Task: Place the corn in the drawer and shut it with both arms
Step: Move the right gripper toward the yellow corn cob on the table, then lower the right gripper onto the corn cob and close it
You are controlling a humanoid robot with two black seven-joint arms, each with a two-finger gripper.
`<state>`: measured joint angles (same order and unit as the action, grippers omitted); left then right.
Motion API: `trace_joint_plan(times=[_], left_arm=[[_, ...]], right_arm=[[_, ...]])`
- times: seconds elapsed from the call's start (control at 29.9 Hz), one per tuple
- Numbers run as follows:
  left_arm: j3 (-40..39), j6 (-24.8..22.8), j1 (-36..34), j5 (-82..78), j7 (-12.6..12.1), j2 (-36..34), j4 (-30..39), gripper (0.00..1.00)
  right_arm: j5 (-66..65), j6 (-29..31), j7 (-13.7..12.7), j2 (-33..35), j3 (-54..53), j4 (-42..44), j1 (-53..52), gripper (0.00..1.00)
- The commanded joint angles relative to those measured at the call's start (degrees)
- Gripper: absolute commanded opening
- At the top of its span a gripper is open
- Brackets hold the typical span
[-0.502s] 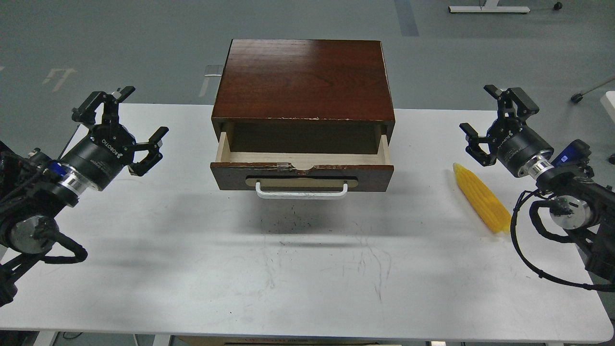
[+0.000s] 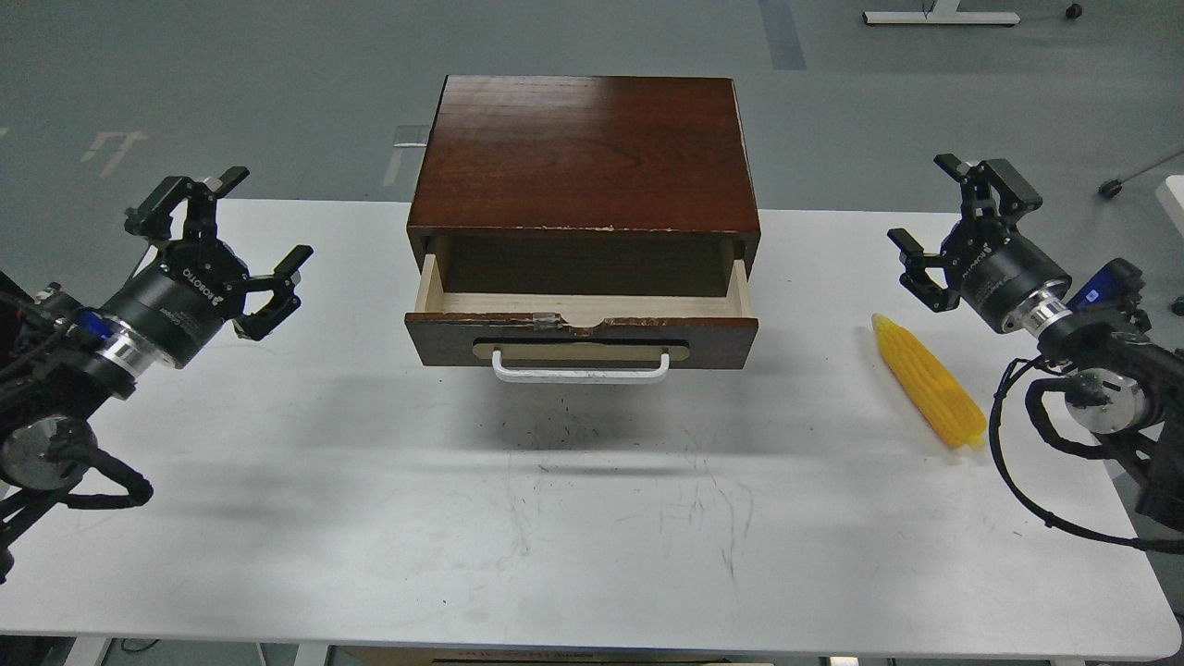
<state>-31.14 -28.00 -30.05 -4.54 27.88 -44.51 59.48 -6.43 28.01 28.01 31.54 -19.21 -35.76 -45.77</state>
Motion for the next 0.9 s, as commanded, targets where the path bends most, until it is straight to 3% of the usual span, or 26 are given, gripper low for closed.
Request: trace_joint_plan(times=[0.0,0.13,0.33,0.57,0.7,0.87], left_arm=[[-0.2,0.0,-0.4,0.0,0.1,0.0,-1.1,1.00],[-0.1,0.0,-1.6,-0.7,0.1,0.5,-1.0,1.00],[0.0,0.0,-1.6,-0.7,0.1,0.1,-0.8,1.00],[0.0,0.0,-1.6,-0.8,0.1,0.3,-0.4,1.00],[0.0,0.0,-1.6,-0.8,0.1,0.2,-0.3,1.00],[0.2,0.0,-1.5,-0.8,0.1,0.0,-0.3,1.00]], right_arm=[[-4.3,0.0,0.0,4.6,4.3,-2.3,-4.1,1.00],[-16.5,0.0,0.0,10.6,11.9,-5.5,-10.5,1.00],[-39.4,0.0,0.0,15.5,13.9,-7.2,-14.1,1.00],[-62.1,0.0,0.0,16.8,17.5,-9.9,-13.3,1.00],[-64.2,-5.8,0.0,16.4,25.2,-9.9,-13.7,1.00],[-64.4,-8.1,0.0,14.5,29.2,-9.3,-13.3,1.00]])
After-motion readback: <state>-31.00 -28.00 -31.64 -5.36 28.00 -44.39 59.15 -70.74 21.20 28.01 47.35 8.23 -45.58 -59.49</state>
